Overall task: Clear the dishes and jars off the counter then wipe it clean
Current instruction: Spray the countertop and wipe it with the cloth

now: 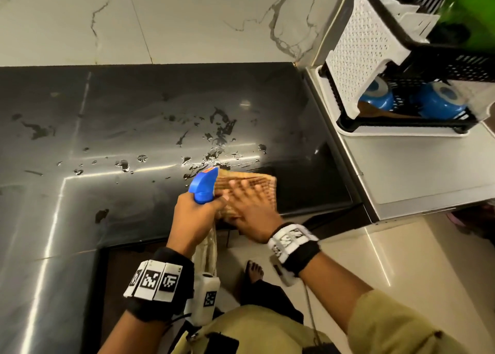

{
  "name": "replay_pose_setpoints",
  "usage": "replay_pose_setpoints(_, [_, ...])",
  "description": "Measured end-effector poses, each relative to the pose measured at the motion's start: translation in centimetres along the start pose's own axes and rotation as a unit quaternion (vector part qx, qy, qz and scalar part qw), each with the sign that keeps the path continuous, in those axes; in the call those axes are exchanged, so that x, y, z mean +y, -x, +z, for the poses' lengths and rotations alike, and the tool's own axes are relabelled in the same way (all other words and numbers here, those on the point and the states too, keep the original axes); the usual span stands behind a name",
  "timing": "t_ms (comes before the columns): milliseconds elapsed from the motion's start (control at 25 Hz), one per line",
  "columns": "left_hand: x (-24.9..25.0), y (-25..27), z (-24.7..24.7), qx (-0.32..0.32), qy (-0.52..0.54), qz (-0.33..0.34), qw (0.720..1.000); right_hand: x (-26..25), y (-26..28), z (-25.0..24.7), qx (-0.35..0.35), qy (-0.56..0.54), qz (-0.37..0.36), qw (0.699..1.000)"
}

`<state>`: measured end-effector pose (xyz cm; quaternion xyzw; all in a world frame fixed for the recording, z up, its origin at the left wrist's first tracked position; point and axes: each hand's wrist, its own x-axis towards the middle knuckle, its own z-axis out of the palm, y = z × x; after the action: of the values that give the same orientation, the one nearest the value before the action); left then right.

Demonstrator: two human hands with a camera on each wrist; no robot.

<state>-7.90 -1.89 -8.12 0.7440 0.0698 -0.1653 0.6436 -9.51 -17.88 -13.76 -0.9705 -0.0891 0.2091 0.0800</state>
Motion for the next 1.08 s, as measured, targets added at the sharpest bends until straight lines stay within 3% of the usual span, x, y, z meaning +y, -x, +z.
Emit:
replay_pose_setpoints(160, [1.2,-1.1,2.0,0.008,0.002,0.010,1.000,15.3,1.8,-2.7,0.032,-0.034,0.238,0.970])
replay_pose_setpoints(240, [1.8,-1.5,2.9,0.016,0.004,0.010,1.000,19.5,0.7,-4.3,0.016,-0.067,0.293,0.954])
replay_pose_setpoints(320, [2.2,-2.1,3.9,0.019,0.001,0.004,1.000,19.1,-2.7,-5.4,0.023,-0.073,0.297,0.952])
replay_pose_setpoints(400, [2.8,-2.8,5.2,0.028,0.002,0.002,1.000,15.5,-6.6,-6.0,0.015,-0.058,0.251,0.966])
replay_pose_setpoints(560, [4.1,-4.2,6.7,0.048,0.049,-0.008,0.998,5.4,-8.6,-5.5,-0.030,-0.024,0.028,0.999])
replay_pose_setpoints(680, [5.2,-5.0,7.5,0.056,0.093,-0.022,0.994,4.1,-6.1,-4.7,-0.055,-0.008,-0.088,0.995])
replay_pose_setpoints(760, [5.8,-5.4,8.0,0.059,0.097,-0.021,0.993,7.9,-4.3,-4.5,-0.062,-0.001,-0.064,0.996])
replay_pose_setpoints(960, [6.5,-5.7,8.3,0.080,0.067,-0.011,0.994,21.8,-1.4,-5.9,-0.033,-0.051,0.163,0.985])
replay_pose_setpoints(1080, [6.5,-5.9,7.7,0.096,0.067,-0.017,0.993,22.1,-4.7,-6.8,-0.022,-0.075,0.218,0.973])
